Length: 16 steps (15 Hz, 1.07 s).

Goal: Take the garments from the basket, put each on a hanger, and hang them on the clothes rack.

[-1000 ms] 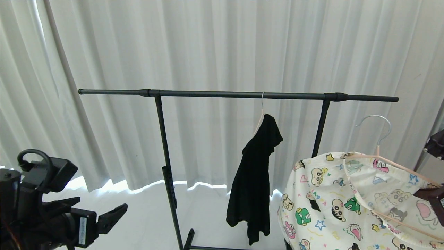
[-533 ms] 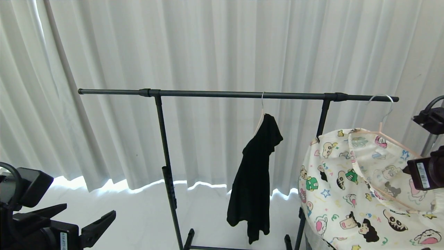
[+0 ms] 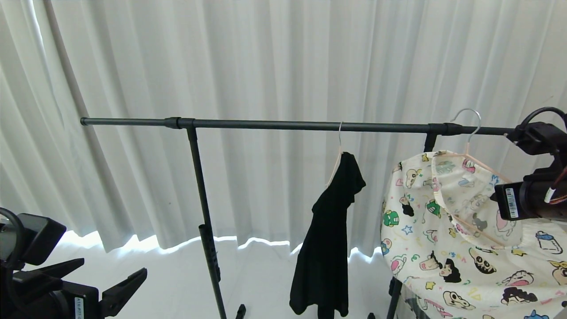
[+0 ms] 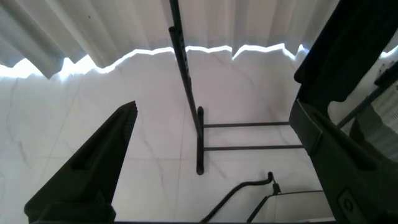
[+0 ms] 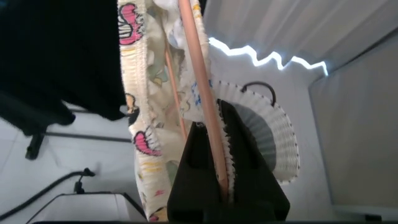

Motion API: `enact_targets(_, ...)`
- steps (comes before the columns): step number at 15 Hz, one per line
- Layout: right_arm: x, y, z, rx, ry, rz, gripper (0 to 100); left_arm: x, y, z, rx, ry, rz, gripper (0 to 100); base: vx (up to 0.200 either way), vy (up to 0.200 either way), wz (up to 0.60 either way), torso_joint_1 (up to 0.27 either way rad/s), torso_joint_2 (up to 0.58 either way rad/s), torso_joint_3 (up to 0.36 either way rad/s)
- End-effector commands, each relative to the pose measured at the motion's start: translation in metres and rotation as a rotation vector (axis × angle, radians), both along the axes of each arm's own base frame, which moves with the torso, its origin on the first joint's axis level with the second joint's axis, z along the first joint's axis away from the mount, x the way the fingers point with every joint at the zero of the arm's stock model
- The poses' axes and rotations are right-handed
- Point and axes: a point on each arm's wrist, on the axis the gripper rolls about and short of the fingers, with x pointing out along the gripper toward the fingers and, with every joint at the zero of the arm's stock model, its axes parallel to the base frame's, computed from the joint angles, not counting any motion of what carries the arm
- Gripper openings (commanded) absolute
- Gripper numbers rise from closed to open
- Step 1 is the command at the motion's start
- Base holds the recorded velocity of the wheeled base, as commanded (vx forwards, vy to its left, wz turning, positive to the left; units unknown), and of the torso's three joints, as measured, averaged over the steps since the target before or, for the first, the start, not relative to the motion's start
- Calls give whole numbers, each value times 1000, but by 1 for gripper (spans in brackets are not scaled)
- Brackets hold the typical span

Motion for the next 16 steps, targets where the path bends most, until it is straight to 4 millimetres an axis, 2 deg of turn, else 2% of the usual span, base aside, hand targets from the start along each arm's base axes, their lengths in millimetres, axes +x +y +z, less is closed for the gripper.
enact_targets(1,1,1,-1,-3,6,1,0,-1,0,0,6,-3,-4,100,200,0,0,12,2,-2)
enact_targets(10,-1,0,-4,-7,21,1,0,-2,0,0,7,-8,-16,100,200,0,0,4,2,2)
enact_targets(16,-2,0,-6,-10,30,1,0,-3,0,4,30,-31,-33,100,0,0,0,0,0,0)
